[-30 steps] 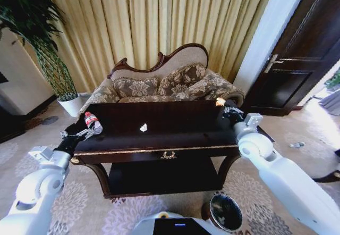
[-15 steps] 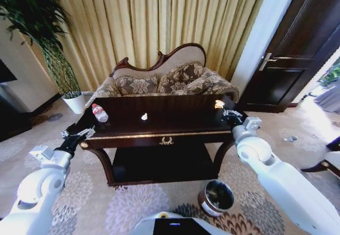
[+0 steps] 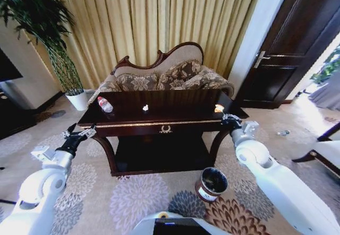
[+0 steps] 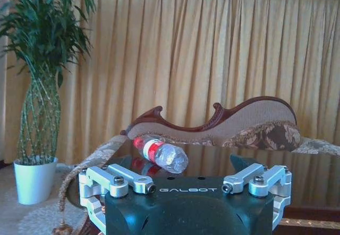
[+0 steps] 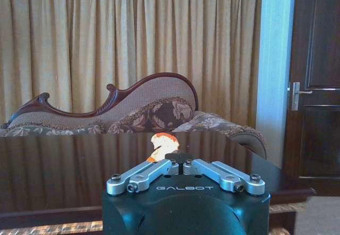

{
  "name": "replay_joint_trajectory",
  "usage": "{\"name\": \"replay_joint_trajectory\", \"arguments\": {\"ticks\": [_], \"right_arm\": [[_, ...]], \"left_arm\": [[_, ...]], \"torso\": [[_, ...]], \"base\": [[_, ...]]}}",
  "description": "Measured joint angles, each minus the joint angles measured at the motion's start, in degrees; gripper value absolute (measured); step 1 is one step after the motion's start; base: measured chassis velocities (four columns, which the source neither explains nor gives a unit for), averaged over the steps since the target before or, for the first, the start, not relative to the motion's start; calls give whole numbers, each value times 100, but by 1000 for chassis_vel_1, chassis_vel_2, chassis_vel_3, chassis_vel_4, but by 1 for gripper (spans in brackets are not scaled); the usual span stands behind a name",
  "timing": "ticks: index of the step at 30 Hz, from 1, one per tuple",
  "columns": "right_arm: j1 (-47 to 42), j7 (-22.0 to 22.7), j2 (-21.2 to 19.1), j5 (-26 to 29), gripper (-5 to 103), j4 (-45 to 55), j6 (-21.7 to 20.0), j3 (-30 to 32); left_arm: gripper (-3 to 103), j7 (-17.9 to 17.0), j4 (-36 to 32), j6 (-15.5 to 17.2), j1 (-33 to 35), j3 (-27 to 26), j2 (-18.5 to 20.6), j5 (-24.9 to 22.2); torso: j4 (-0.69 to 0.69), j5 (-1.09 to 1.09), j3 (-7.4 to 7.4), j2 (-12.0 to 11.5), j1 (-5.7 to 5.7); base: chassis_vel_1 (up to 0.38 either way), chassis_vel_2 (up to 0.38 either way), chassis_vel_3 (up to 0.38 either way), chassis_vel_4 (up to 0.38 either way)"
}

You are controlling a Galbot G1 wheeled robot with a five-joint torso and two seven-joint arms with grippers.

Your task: Move to the front of the table and place the trash on the table into the trash bin.

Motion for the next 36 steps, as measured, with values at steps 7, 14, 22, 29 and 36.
{"name": "replay_joint_trajectory", "arguments": {"ticks": [7, 14, 22, 29, 36], "right_arm": [[-14, -75, 29, -112, 0, -144, 27, -108], [-98, -172, 133, -194, 0, -319, -43, -157], [-593, -580, 363, -935, 0, -1010, 38, -52], [-929, -803, 729, -1131, 0, -1529, -101, 50], [-977, -995, 1134, -1502, 0, -2331, -24, -75]], "left_arm": [[100, 2, -11, -33, 4, 11, -31, 44], [100, 4, -28, -37, 27, -25, -64, 45], [100, 22, -53, -44, 76, -85, -144, 45], [100, 34, -23, -54, 58, -88, -250, 62], [100, 41, -28, -65, 55, -112, -263, 60]], "torso": [[-1, 0, -1, 1, -2], [2, -1, -1, 2, -2], [-1, 1, 1, -2, 3], [0, 0, -1, 1, -1], [0, 1, 0, 0, -1]], "base": [[169, -156, -153, 166], [42, -43, -41, 35], [0, 0, 0, 0], [0, 0, 0, 0], [0, 0, 0, 0]]}}
